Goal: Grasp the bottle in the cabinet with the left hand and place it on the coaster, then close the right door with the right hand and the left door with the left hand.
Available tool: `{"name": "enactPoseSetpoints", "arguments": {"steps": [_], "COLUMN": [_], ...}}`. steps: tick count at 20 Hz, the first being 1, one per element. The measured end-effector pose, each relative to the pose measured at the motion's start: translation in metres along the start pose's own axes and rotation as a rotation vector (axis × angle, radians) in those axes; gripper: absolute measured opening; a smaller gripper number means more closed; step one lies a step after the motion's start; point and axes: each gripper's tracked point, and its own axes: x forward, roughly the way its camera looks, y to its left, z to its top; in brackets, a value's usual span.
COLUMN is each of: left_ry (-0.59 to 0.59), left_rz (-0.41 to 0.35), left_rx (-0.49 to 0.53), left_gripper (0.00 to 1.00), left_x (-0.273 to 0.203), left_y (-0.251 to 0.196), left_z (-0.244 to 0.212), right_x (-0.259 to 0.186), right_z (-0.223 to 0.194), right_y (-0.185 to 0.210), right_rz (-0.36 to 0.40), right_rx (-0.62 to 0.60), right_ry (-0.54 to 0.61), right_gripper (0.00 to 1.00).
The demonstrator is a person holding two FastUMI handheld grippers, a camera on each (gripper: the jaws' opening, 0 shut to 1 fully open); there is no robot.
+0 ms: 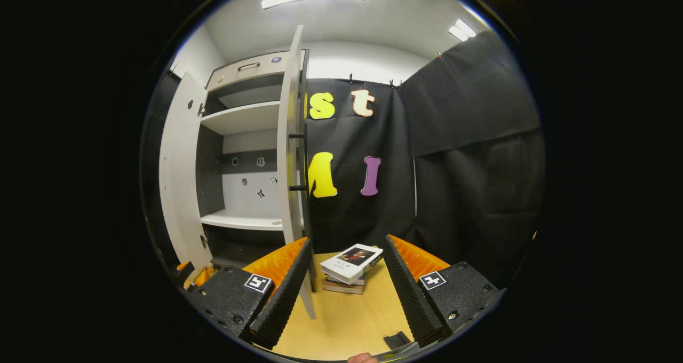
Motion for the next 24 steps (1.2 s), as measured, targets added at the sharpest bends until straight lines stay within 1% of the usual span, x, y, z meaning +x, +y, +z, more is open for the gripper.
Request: {"name": "enactPoseSetpoints", "arguments": {"steps": [3, 5, 8, 10, 12, 13, 16, 18, 19, 21, 23, 24], "left_ry": [-0.016, -0.006, 0.0, 0.029, 0.033, 0.029, 0.03, 0.026, 0.029, 0.036, 0.034, 0.025], "left_rz": [-0.004, -0.007, -0.028, -0.039, -0.027, -0.019, -0.024, -0.014, -0.006, 0.007, 0.008, 0.006], "left_rx": [0.013, 0.03, 0.008, -0.018, -0.036, -0.039, -0.029, -0.02, -0.02, -0.029, -0.028, -0.02], "left_gripper": [0.94, 0.95, 0.95, 0.95, 0.95, 0.95, 0.95, 0.95, 0.94, 0.95, 0.94, 0.95], "left_x": [-0.005, -0.012, -0.022, -0.028, -0.03, -0.03, -0.028, -0.027, -0.028, -0.031, -0.034, -0.035], "left_y": [0.003, 0.004, -0.001, -0.007, -0.007, -0.007, -0.009, -0.006, -0.005, -0.005, -0.008, -0.009], "left_z": [0.029, 0.038, 0.046, 0.044, 0.046, 0.048, 0.047, 0.048, 0.046, 0.044, 0.044, 0.047], "right_x": [0.013, 0.024, 0.048, 0.069, 0.092, 0.102, 0.127, 0.137, 0.136, 0.137, 0.135, 0.134], "right_z": [-0.002, 0.0, 0.038, 0.069, 0.094, 0.105, 0.113, 0.108, 0.108, 0.114, 0.112, 0.11], "right_y": [0.005, 0.01, 0.016, 0.003, -0.008, -0.009, -0.001, 0.012, 0.011, 0.012, 0.017, 0.022], "right_rz": [0.033, 0.06, 0.129, 0.116, 0.088, 0.089, 0.112, 0.145, 0.131, 0.132, 0.149, 0.17], "right_rx": [0.034, 0.048, 0.054, 0.042, 0.014, 0.005, -0.001, -0.004, -0.012, -0.019, 0.0, -0.002], "right_ry": [-0.024, -0.02, -0.069, -0.115, -0.151, -0.162, -0.153, -0.135, -0.129, -0.153, -0.157, -0.149], "right_gripper": [0.83, 0.82, 0.82, 0.82, 0.82, 0.82, 0.82, 0.82, 0.83, 0.82, 0.81, 0.82]}}
